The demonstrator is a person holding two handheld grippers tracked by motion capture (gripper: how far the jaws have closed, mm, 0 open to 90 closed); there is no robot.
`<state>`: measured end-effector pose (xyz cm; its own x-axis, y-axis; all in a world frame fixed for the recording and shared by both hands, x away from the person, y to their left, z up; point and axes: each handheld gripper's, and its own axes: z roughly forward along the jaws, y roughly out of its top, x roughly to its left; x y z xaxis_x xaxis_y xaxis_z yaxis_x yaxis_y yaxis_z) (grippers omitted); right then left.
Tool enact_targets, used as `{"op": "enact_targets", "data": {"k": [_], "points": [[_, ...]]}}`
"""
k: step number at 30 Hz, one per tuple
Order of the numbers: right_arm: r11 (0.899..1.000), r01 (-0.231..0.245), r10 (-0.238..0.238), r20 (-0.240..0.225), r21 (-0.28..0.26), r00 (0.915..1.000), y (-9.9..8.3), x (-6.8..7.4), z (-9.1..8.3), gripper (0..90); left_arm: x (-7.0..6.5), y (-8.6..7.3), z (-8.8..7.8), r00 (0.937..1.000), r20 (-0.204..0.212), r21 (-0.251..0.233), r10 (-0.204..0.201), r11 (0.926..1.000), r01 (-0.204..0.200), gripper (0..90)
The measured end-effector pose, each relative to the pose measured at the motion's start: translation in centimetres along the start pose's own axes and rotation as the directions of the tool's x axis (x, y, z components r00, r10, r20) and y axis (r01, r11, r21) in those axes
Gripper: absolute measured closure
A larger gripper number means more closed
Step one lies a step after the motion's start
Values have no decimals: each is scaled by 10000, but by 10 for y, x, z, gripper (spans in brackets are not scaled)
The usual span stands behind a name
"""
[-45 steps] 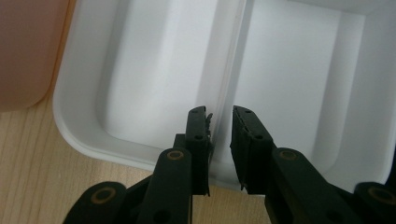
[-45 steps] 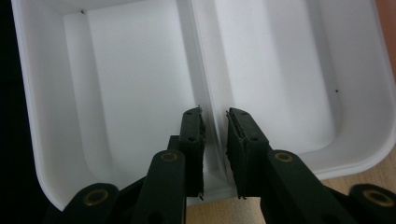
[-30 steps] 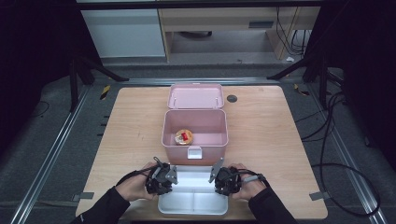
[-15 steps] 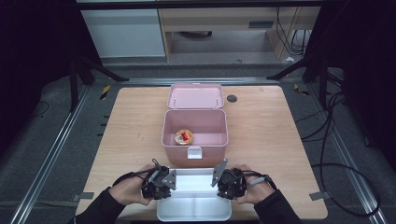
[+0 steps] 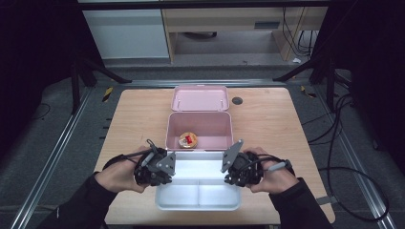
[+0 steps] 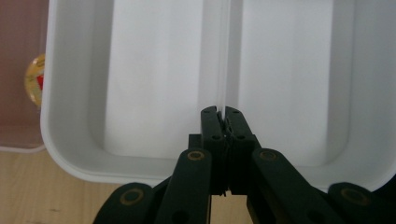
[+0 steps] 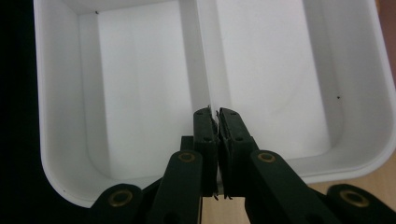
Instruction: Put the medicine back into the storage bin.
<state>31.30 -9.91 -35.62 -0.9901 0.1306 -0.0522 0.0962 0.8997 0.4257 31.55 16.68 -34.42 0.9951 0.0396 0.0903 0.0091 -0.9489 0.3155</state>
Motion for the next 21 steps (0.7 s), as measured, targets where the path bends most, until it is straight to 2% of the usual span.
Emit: {"op": "enact_targets", "data": {"k": [1, 4, 5, 7, 8, 9, 10, 12, 13, 14, 16, 17, 18, 20, 21], "points": [[10000, 0, 0, 0, 0, 10000, 0, 0, 0, 865, 0, 0, 0, 10000, 0, 0, 0, 10000, 0, 882], [9998, 41, -39, 137, -198, 9999, 7, -18, -13, 861, 16, 4, -12, 9999, -147, -37, -30, 10000, 29, 884], [9998, 41, -39, 137, -198, 9999, 7, -18, -13, 861, 16, 4, -12, 9999, -147, -37, -30, 10000, 29, 884], [9997, 89, -85, 200, -237, 9998, 11, -28, -17, 861, 26, 5, -17, 9998, -192, -37, -29, 10000, 28, 884], [9994, 162, -155, 238, -291, 9996, 14, -37, -20, 862, 37, 5, -20, 9998, -184, -32, -101, 9999, 100, 882], [9994, 162, -155, 238, -291, 9996, 14, -37, -20, 862, 37, 5, -20, 9998, -184, -32, -101, 9999, 100, 882], [9992, 198, -188, 294, -336, 9994, 17, -46, -22, 862, 46, 5, -22, 9997, -216, -54, -120, 9999, 119, 882], [9991, 212, -200, 311, -368, 9993, 20, -57, -24, 861, 57, 5, -23, 9996, -218, -85, -167, 9998, 165, 882], [9991, 212, -200, 311, -368, 9993, 20, -57, -24, 861, 57, 5, -23, 9996, -218, -85, -167, 9998, 165, 883], [9988, 213, -201, 284, -432, 9994, 22, -68, -24, 861, 67, 4, -24, 9995, -225, -93, -243, 9997, 241, 882], [9987, 243, -230, 297, -455, 9993, 24, -78, -24, 860, 77, 4, -25, 9994, -233, -111, -265, 9996, 263, 882], [9986, 249, -234, 309, -476, 9992, 25, -83, -24, 859, 77, 4, -25, 9994, -233, -111, -265, 9996, 263, 882], [9985, 244, -229, 312, -485, 9992, 26, -88, -23, 859, 88, 3, -25, 9994, -226, -139, -270, 9995, 267, 882], [9986, 222, -205, 351, -474, 9992, 28, -98, -23, 858, 99, 3, -25, 9993, -222, -127, -294, 9995, 292, 882], [9985, 254, -235, 388, -494, 9990, 29, -104, -22, 858, 99, 3, -25, 9993, -222, -127, -294, 9995, 292, 882]]}}
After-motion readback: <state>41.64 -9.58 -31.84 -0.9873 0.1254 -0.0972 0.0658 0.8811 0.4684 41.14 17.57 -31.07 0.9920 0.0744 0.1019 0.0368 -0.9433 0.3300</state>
